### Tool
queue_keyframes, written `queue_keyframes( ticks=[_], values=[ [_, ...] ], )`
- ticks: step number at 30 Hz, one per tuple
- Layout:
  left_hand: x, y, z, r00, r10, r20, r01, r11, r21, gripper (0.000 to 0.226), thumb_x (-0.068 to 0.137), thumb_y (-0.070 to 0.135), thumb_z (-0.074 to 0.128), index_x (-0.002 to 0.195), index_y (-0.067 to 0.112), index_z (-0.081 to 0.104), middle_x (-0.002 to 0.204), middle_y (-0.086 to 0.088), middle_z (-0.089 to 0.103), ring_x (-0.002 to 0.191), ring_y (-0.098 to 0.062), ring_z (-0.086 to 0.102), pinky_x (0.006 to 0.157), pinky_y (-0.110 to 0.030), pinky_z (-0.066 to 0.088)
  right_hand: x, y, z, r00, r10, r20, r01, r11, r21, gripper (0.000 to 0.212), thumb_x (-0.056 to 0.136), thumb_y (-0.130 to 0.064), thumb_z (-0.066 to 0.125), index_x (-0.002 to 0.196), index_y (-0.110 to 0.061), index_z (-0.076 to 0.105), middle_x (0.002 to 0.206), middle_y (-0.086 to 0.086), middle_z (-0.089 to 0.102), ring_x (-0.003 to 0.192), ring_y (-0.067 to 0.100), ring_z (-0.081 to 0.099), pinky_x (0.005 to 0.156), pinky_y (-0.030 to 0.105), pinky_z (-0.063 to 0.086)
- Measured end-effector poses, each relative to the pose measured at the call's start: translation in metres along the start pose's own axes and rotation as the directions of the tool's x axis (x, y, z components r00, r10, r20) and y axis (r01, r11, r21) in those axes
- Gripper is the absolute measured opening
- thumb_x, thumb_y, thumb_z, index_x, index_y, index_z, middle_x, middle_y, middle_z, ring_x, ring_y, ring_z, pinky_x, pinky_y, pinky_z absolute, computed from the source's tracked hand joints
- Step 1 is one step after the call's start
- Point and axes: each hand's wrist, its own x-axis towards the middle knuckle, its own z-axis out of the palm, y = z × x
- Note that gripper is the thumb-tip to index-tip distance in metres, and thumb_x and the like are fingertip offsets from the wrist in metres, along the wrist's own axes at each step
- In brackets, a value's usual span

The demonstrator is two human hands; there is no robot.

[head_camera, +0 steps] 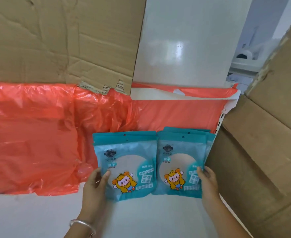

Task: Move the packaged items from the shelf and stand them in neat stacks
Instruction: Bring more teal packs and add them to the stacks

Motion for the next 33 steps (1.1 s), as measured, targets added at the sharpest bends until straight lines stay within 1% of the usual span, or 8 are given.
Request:
queue_keyframes(
  ticks=[4, 8, 11, 15, 19, 22, 26, 33],
  values=[
    [0.007, -0.011, -0.002, 0.997, 0.067, -0.04, -0.061, 0.989, 0.139, 0.011, 0.09, 0.018, 0.059, 0.101, 0.019, 0.063, 0.102, -0.006, 0.061, 0.088, -0.019, 0.06, 0.068, -0.02, 0.048, -0.011, 0.009, -0.001, 0.968, -0.207, -0.144, 0.138, 0.913, -0.385, 0.032, 0.089, -0.02, 0.061, 0.12, -0.018, 0.054, 0.123, 0.006, 0.044, 0.106, 0.024, 0.055, 0.081, 0.042, 0.054],
    [0.012, -0.013, -0.006, 0.998, 0.044, -0.054, -0.036, 0.987, 0.155, 0.022, 0.09, 0.019, 0.059, 0.111, 0.014, 0.064, 0.106, -0.008, 0.057, 0.094, -0.023, 0.056, 0.081, -0.031, 0.046, -0.056, 0.017, 0.033, 0.917, -0.292, 0.272, 0.39, 0.801, -0.455, 0.012, 0.094, -0.009, 0.053, 0.1, -0.016, 0.061, 0.102, -0.002, 0.057, 0.1, 0.017, 0.057, 0.076, 0.015, 0.046],
    [0.016, -0.01, -0.007, 0.996, 0.071, -0.06, -0.06, 0.985, 0.163, 0.025, 0.089, 0.02, 0.061, 0.112, 0.014, 0.064, 0.105, -0.008, 0.056, 0.093, -0.023, 0.056, 0.083, -0.035, 0.048, -0.078, 0.023, 0.069, 0.84, -0.235, 0.489, 0.482, 0.737, -0.474, 0.015, 0.097, -0.016, 0.05, 0.109, -0.019, 0.059, 0.101, -0.008, 0.059, 0.092, 0.007, 0.06, 0.068, 0.006, 0.046],
    [0.027, -0.013, -0.013, 0.991, 0.078, -0.11, -0.057, 0.98, 0.188, 0.029, 0.087, 0.021, 0.063, 0.115, 0.014, 0.06, 0.111, -0.009, 0.054, 0.098, -0.026, 0.058, 0.086, -0.041, 0.052, -0.085, 0.029, 0.098, 0.84, -0.15, 0.521, 0.482, 0.648, -0.591, 0.022, 0.098, -0.026, 0.045, 0.113, -0.015, 0.058, 0.106, -0.001, 0.06, 0.089, 0.002, 0.06, 0.064, 0.012, 0.052],
    [0.027, -0.015, -0.014, 0.996, 0.088, 0.003, -0.086, 0.972, 0.22, 0.04, 0.095, 0.029, 0.049, 0.135, 0.029, 0.046, 0.127, -0.001, 0.052, 0.112, -0.018, 0.055, 0.096, -0.042, 0.049, -0.083, 0.031, 0.102, 0.853, -0.237, 0.465, 0.509, 0.577, -0.639, 0.023, 0.098, -0.03, 0.044, 0.112, -0.017, 0.056, 0.1, -0.005, 0.055, 0.083, 0.002, 0.053, 0.063, 0.01, 0.044],
    [0.015, -0.007, -0.007, 0.995, 0.076, 0.072, -0.087, 0.984, 0.155, 0.04, 0.1, 0.028, 0.034, 0.14, 0.032, 0.038, 0.129, 0.012, 0.05, 0.119, -0.008, 0.046, 0.102, -0.029, 0.038, -0.082, 0.035, 0.107, 0.88, -0.279, 0.385, 0.466, 0.665, -0.584, 0.019, 0.096, -0.024, 0.05, 0.113, -0.016, 0.054, 0.103, -0.005, 0.053, 0.096, 0.009, 0.056, 0.071, 0.013, 0.046],
    [0.01, -0.002, -0.002, 0.998, 0.044, 0.04, -0.047, 0.996, 0.082, 0.032, 0.101, 0.027, 0.03, 0.131, 0.036, 0.038, 0.117, 0.026, 0.05, 0.109, 0.006, 0.047, 0.089, -0.009, 0.035, -0.08, 0.034, 0.117, 0.908, -0.283, 0.31, 0.403, 0.791, -0.461, 0.027, 0.094, -0.015, 0.054, 0.12, -0.019, 0.049, 0.108, 0.001, 0.058, 0.095, 0.012, 0.059, 0.076, 0.024, 0.055],
    [0.012, -0.014, -0.001, 1.0, -0.017, -0.024, 0.019, 0.997, 0.08, 0.059, 0.094, 0.05, 0.026, 0.148, 0.027, 0.027, 0.146, 0.008, 0.039, 0.136, -0.015, 0.036, 0.115, -0.041, 0.028, -0.079, 0.02, 0.126, 0.862, -0.394, 0.319, 0.484, 0.828, -0.284, 0.035, 0.093, -0.011, 0.056, 0.122, -0.026, 0.046, 0.093, -0.001, 0.057, 0.084, 0.011, 0.058, 0.071, 0.02, 0.052]
  ],
)
